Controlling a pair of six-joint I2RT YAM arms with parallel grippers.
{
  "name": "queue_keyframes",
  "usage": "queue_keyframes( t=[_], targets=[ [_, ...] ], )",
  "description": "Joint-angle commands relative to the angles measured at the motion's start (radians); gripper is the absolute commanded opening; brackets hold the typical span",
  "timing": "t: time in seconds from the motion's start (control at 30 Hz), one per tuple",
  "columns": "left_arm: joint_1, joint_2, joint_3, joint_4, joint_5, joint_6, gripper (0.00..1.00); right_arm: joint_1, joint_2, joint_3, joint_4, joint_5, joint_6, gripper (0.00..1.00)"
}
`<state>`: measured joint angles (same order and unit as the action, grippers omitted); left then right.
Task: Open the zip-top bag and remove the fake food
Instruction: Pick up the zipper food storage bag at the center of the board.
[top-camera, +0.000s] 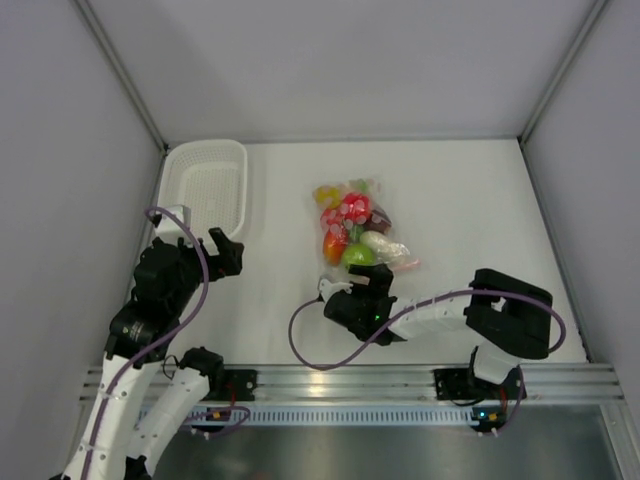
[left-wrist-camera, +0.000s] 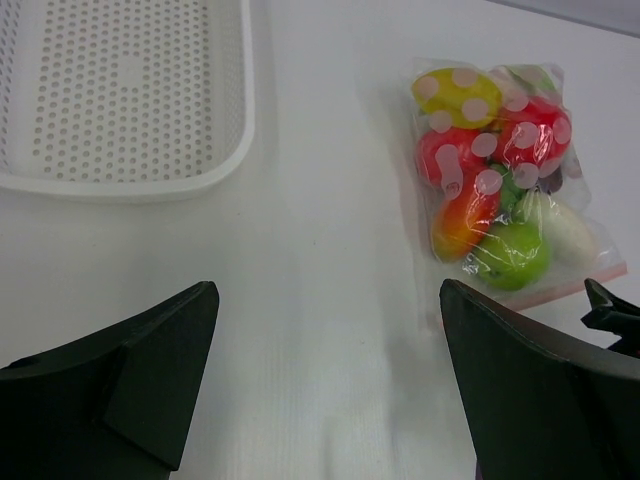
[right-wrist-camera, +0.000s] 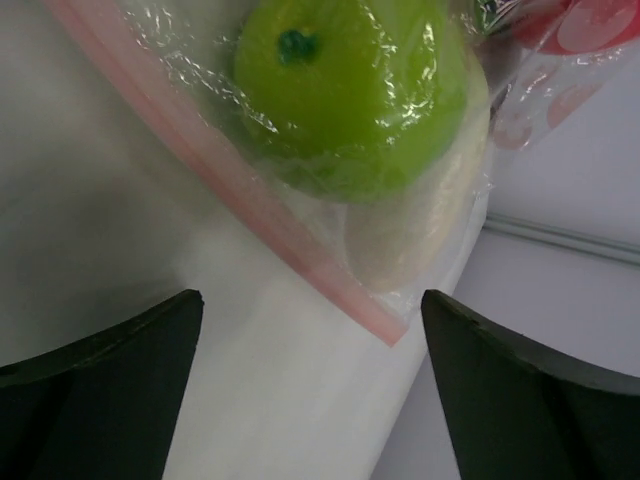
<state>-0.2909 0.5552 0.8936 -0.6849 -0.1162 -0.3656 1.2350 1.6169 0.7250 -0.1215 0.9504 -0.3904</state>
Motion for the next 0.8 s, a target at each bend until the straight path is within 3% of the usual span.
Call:
queue_keyframes(
  t=[0.0,0.1,0.27,0.6,0.77],
  targets=[
    [-0.007,-0.012,-0.004,0.056,0.007,0.011,0.98,0.009,0.064,-0.019,0.218,0.083,-0.076,0.86],
    [-0.008,-0.012,-0.002,0.056,0.009,0.011,0.98,-0.012,0.130,-0.030,0.310,0.134,-0.085,0.72],
    [-0.016,-0.008,-0.005,0.056,0.012,0.011,0.98,-0.052,0.221,-0.025,0.390,0.152,-0.093,0.63],
    [-0.019,-0.008,-0.004,0.056,0.018,0.011,0.98,-0.085,0.242,-0.018,0.580,0.214,-0.200,0.01],
    [-0.027,-0.003,-0.005,0.056,0.016,0.013,0.98,-0.072,0.184,-0.021,0.518,0.232,-0.168,0.00]
  ],
)
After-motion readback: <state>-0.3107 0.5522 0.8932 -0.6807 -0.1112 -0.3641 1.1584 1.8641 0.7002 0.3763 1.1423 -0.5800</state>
